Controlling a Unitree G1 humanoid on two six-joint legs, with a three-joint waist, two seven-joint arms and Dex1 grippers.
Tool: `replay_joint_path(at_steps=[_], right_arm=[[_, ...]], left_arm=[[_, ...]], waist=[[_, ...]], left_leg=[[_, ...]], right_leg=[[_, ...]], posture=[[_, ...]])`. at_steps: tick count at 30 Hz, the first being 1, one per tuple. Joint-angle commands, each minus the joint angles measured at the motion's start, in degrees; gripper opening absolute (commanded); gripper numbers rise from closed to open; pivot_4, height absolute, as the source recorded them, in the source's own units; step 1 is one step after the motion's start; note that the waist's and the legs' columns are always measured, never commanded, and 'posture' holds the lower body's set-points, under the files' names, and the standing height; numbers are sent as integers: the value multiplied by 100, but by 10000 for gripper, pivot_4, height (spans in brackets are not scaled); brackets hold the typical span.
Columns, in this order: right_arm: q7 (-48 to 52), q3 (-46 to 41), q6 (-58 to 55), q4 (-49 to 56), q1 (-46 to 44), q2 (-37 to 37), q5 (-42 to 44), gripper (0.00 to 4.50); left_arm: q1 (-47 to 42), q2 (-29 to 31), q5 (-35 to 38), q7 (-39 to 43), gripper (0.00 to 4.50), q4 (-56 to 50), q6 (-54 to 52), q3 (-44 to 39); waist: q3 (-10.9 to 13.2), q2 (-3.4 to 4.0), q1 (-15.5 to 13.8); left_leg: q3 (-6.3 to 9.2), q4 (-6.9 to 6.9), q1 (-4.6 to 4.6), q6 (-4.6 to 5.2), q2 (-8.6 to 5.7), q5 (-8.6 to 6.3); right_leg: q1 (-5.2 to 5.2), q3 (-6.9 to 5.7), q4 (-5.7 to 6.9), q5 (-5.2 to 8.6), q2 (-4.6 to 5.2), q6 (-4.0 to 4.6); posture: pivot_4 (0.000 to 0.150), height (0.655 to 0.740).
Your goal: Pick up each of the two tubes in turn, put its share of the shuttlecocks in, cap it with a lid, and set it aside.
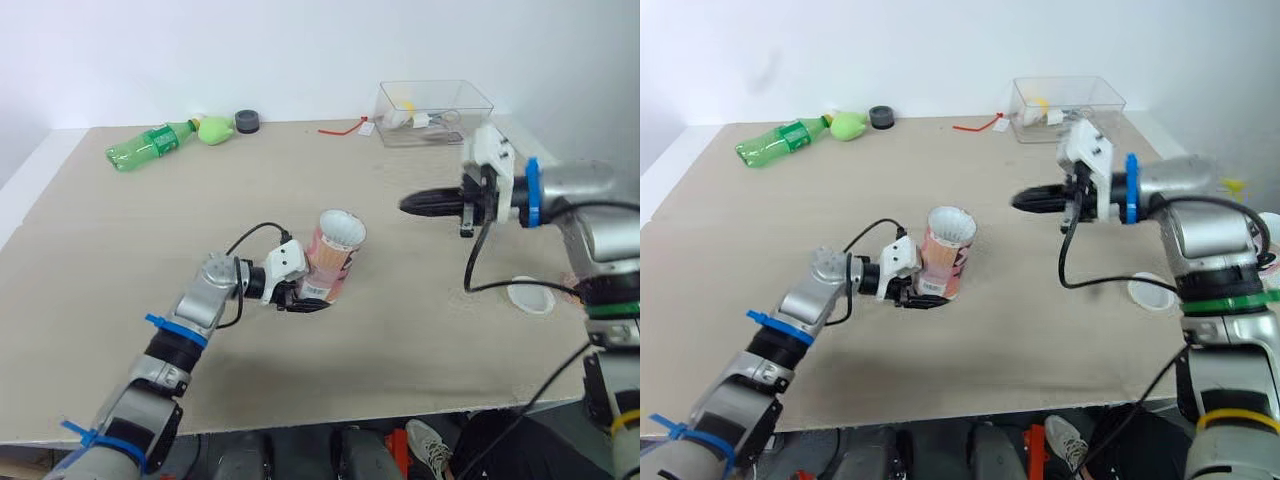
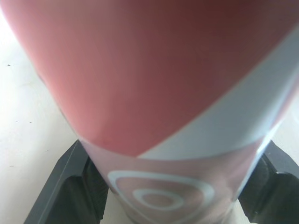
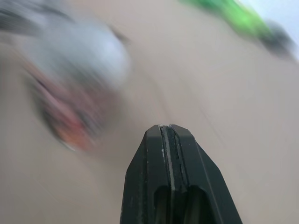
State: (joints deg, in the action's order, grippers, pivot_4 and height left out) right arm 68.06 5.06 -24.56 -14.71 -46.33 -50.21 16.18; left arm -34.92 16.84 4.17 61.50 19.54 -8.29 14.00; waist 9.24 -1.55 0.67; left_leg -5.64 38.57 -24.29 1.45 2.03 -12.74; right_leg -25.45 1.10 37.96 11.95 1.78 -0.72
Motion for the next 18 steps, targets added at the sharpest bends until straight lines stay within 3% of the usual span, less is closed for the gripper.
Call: replay_joint_path(at_steps=[1,4,5,7,11,13,15,18], right_arm=[[-470,-414,-283,245,374,-262,-158,354],[-558,-546,-565,306,695,-435,-152,354],[-505,-608,-595,263,790,-506,-125,5042],[-370,-633,-564,103,949,-699,-172,9977],[-127,-564,-504,-219,1146,-1038,-281,29002],[-38,-453,-266,-473,1221,-1213,-479,41673],[60,-429,-289,-611,1209,-1258,-507,44656],[257,-309,-374,-773,1175,-1321,-622,44656]], left_arm=[[344,-191,82,-444,30633,-605,271,-68],[689,-299,23,-690,30633,-844,409,3],[811,-345,2,-792,30633,-930,417,26],[987,-382,-34,-927,30633,-1079,422,98],[1096,-417,1,-1102,30633,-1252,286,121],[1130,-409,10,-1154,30633,-1326,220,141],[1190,-373,19,-1174,30633,-1389,162,159],[1291,-308,29,-1163,30633,-1509,97,195]], waist=[[0,0,10],[0,0,23],[0,0,34],[0,1,35],[0,0,39],[0,-1,41],[0,0,54],[0,0,61]], left_leg=[[0,-2,-1,0,-1,0],[1,-4,1,4,-2,-3],[2,-4,1,5,-2,-3],[6,-3,7,5,-2,-2],[9,-1,15,14,-4,4],[8,-1,16,19,-7,8],[6,-1,17,20,-7,9],[6,-3,20,21,-6,9]], right_leg=[[-1,1,0,0,0,-1],[1,3,0,2,-1,-3],[1,3,0,2,-2,-3],[5,2,0,2,-5,-4],[14,-1,0,17,-4,-44],[14,2,0,14,-4,-46],[14,4,0,13,-4,-47],[14,6,0,14,-8,-46]], posture=[[1500,7400],[1500,7400],[1500,7400],[1500,7400],[1500,7400],[1500,7400],[1500,7400],[1500,7400]])
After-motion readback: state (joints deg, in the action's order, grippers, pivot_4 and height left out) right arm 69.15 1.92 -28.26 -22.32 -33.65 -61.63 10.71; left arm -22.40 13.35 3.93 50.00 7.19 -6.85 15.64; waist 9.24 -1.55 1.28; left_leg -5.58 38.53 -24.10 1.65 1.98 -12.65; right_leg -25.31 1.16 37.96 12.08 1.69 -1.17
